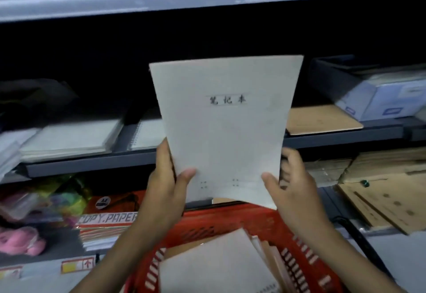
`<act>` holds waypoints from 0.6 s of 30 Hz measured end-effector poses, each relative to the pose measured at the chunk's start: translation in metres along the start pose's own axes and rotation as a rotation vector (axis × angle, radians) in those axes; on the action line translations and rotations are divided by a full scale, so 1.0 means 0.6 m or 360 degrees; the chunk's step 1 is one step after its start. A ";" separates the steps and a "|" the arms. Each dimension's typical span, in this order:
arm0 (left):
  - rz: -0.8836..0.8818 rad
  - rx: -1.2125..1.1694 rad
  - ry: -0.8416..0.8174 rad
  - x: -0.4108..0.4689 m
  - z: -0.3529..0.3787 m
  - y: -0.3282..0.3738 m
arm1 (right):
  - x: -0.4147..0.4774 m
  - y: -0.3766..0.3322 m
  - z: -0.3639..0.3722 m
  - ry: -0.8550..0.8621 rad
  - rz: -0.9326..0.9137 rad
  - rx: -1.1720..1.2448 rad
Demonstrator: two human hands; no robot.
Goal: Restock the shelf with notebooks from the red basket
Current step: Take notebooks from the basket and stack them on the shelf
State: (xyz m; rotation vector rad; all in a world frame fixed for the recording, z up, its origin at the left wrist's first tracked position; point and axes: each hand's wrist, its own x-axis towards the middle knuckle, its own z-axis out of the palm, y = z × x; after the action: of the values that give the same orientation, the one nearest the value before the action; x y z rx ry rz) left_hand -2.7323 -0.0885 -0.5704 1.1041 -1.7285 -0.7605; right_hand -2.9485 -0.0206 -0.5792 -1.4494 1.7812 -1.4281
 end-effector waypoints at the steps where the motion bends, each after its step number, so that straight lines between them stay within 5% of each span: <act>1: 0.0049 -0.0005 -0.0003 0.026 0.006 0.018 | 0.028 -0.011 -0.008 0.0064 -0.0036 0.0035; 5: 0.0125 -0.0062 0.0044 0.109 0.036 0.057 | 0.128 -0.036 -0.027 0.0186 -0.0085 0.0120; 12: -0.0264 0.0295 0.0028 0.137 0.086 -0.002 | 0.157 0.019 -0.009 0.0195 0.0165 -0.0058; 18: -0.0315 0.0143 0.0045 0.135 0.070 -0.003 | 0.148 0.018 -0.015 0.0114 0.0269 -0.0117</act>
State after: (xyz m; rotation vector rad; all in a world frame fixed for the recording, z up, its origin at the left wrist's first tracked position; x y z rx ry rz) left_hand -2.7849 -0.1624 -0.5582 1.3562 -1.6595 -0.7904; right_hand -2.9925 -0.0971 -0.5621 -1.2631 1.9685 -1.3566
